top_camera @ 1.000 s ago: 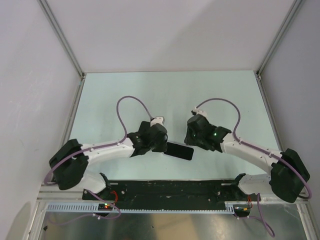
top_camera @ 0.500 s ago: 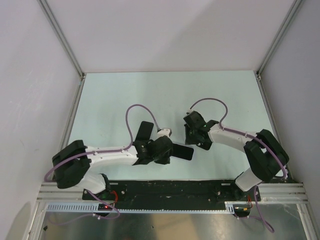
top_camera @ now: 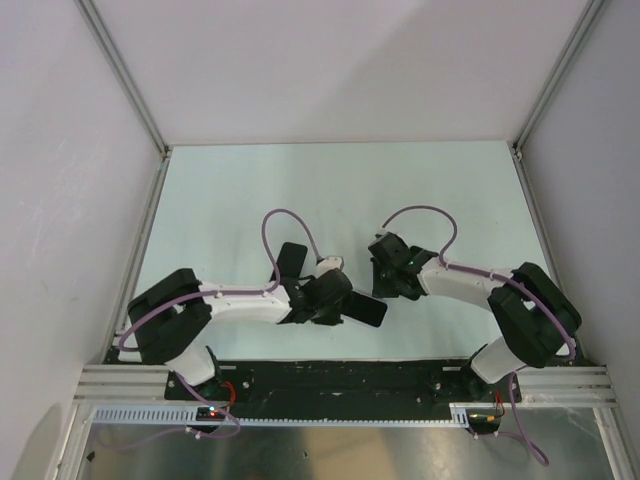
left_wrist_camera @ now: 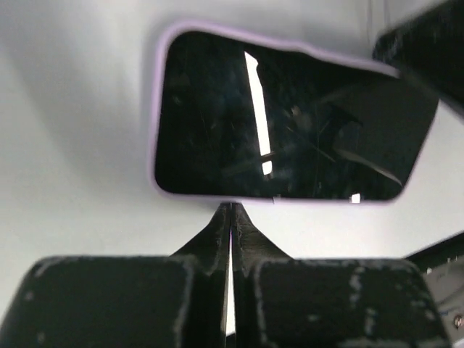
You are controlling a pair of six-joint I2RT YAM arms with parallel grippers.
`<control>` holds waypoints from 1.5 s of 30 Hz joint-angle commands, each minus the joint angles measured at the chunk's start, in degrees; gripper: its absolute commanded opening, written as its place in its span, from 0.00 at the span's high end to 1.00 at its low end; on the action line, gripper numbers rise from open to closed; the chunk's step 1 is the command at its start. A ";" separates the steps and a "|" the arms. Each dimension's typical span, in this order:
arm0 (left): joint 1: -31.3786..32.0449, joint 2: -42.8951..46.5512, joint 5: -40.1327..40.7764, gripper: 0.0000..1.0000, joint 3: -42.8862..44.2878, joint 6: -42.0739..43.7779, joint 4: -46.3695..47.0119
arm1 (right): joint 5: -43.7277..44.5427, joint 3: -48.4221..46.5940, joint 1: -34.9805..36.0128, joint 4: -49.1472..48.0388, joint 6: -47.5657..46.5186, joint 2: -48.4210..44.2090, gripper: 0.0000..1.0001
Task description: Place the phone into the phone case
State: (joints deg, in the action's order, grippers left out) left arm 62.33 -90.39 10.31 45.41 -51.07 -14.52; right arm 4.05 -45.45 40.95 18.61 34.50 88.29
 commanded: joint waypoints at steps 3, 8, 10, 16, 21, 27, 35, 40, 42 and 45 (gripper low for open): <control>-6.14 -2.14 1.17 0.99 3.72 3.01 1.23 | -1.55 4.20 3.68 0.88 2.90 -4.36 0.85; -11.53 -5.27 -0.72 0.99 7.83 6.71 1.15 | -2.46 5.70 6.73 1.04 5.57 -7.68 0.85; -12.65 -6.78 -1.60 0.99 9.52 7.70 1.12 | -1.94 5.79 7.47 1.35 6.26 -8.48 0.84; -13.07 -6.45 -2.76 0.99 9.54 7.94 1.16 | 1.07 5.82 7.06 3.11 6.86 -11.15 0.79; -13.04 -1.49 -2.13 0.97 4.75 7.05 1.14 | 1.83 5.81 7.90 3.59 7.42 -14.94 0.73; -12.53 2.94 -2.05 0.97 1.35 5.77 1.11 | 1.96 5.81 11.00 3.02 8.37 -13.70 0.69; -11.11 5.30 -2.44 0.97 0.36 5.11 1.15 | 2.91 5.82 13.47 2.31 9.05 -10.25 0.71; -10.44 5.18 -2.62 0.97 0.18 4.70 1.16 | 2.71 5.81 14.27 1.83 9.37 -8.54 0.72; -10.24 5.26 -2.65 0.97 0.05 4.61 1.12 | 3.24 5.81 14.67 2.17 9.43 -7.99 0.75; -10.17 5.66 -2.34 0.97 -0.37 4.50 1.16 | 5.00 6.12 15.78 3.41 9.87 -7.59 0.78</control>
State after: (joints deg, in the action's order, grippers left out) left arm 51.70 -86.96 8.10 45.87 -45.58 -14.22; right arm 5.87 -39.59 55.35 21.32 43.20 79.72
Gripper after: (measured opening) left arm 0.029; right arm 0.237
